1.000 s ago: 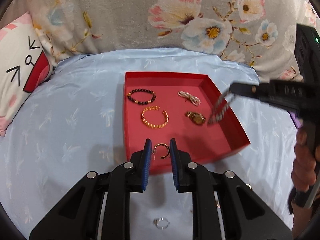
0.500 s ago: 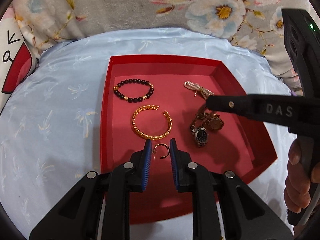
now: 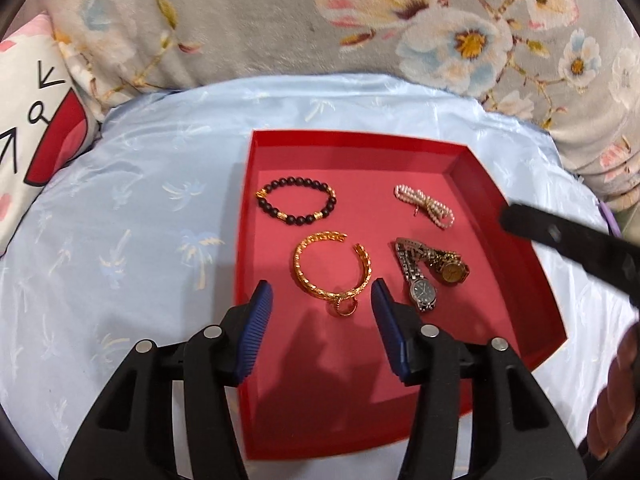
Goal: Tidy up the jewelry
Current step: 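Lower the silver watch and gold hoop into the red box and open both tools, then grasp the silver ring with the left tool while the right grasps the red-stone gold ring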
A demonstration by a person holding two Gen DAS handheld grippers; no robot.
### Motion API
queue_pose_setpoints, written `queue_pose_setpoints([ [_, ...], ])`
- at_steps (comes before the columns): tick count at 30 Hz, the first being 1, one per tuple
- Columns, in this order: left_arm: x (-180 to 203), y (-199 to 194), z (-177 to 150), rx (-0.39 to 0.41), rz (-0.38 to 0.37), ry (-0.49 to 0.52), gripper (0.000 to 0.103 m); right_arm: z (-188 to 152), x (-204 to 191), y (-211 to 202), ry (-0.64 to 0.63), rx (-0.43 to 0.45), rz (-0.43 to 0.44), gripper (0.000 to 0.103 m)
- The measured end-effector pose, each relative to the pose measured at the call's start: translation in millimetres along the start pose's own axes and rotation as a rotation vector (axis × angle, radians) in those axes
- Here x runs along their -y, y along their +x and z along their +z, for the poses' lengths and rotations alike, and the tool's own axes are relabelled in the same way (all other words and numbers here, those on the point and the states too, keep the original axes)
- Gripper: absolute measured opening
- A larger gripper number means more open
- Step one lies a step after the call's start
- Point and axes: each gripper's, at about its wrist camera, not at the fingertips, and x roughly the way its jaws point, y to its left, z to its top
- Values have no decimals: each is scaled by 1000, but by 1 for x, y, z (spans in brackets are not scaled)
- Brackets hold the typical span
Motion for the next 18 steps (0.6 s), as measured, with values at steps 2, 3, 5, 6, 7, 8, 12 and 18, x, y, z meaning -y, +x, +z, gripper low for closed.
queue_pose_setpoints([
  [2,-4,-9,-1,13,6,-12,50,-11,-1,-16,-5,16,-4,15],
  [3,-7,-14,-2,20,9,-18,50,-16,-2,-23,-7,21,-7,15],
  [5,-13,-26,-8,32,21,-31,50,-30,-2,-38,0,29,-1,19],
  [6,-18,-33,-12,35,32,-38,50,-37,-1,-44,4,30,0,20],
  [7,-20,-38,-16,37,36,-43,50,-42,-1,-48,5,31,-2,20],
  [8,-23,-42,-21,36,37,-50,50,-50,-1,-54,5,32,-9,21],
  [12,-30,-60,-42,30,52,-55,50,-77,1,-69,13,15,-23,21],
  [18,-27,-78,-71,17,62,-45,55,-109,4,-83,17,-10,-58,21],
])
